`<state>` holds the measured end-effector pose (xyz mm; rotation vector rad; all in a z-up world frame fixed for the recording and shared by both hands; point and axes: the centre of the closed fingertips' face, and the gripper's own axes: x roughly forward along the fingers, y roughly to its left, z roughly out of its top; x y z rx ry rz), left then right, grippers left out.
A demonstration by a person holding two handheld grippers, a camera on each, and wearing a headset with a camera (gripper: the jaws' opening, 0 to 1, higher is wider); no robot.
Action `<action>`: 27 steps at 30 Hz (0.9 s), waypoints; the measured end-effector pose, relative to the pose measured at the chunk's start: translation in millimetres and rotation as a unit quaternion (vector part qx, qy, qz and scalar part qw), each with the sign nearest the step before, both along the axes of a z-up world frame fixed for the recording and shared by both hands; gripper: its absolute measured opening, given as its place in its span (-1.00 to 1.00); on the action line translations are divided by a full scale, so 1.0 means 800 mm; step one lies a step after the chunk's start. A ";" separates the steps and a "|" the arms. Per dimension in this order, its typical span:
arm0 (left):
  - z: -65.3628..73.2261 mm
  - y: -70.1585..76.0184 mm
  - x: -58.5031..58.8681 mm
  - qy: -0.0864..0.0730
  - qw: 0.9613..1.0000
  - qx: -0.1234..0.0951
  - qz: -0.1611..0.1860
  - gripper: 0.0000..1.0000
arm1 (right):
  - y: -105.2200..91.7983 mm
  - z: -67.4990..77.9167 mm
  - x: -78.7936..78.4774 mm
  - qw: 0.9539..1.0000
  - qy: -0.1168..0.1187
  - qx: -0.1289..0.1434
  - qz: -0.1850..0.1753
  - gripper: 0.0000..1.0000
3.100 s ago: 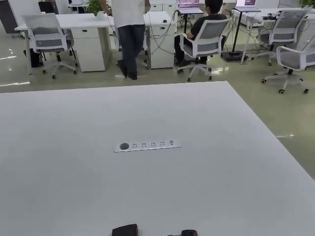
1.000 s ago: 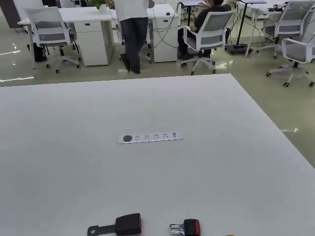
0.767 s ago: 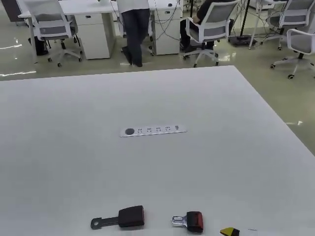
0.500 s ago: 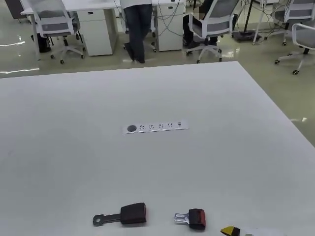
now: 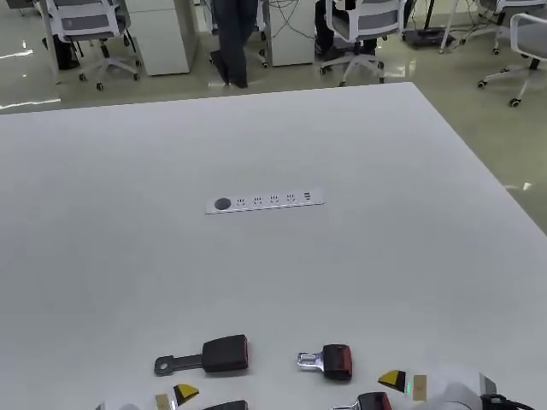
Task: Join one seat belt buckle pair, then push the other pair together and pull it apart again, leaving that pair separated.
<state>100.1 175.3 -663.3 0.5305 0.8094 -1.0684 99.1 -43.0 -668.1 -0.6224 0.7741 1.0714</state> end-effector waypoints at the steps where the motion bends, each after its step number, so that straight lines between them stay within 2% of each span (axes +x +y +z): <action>1: 0.000 0.000 0.001 0.001 1.000 0.001 -0.001 0.46 | 0.000 -0.002 0.000 1.000 0.002 -0.002 0.001 0.09; 7: -0.005 -0.002 0.007 0.004 1.000 0.011 -0.006 0.43 | 0.001 -0.009 0.009 1.000 0.006 -0.012 0.012 0.04; 17: -0.022 -0.006 0.016 0.008 1.000 0.015 -0.023 0.38 | -0.003 -0.020 0.018 0.999 0.009 -0.025 0.028 -0.01; 24: -0.029 -0.011 0.022 0.010 0.999 0.019 -0.041 0.30 | -0.004 -0.024 0.017 0.999 0.014 -0.030 0.036 -0.11; 27: -0.033 -0.014 0.020 0.013 0.998 0.022 -0.054 0.22 | -0.006 -0.029 0.017 0.998 0.019 -0.035 0.047 -0.19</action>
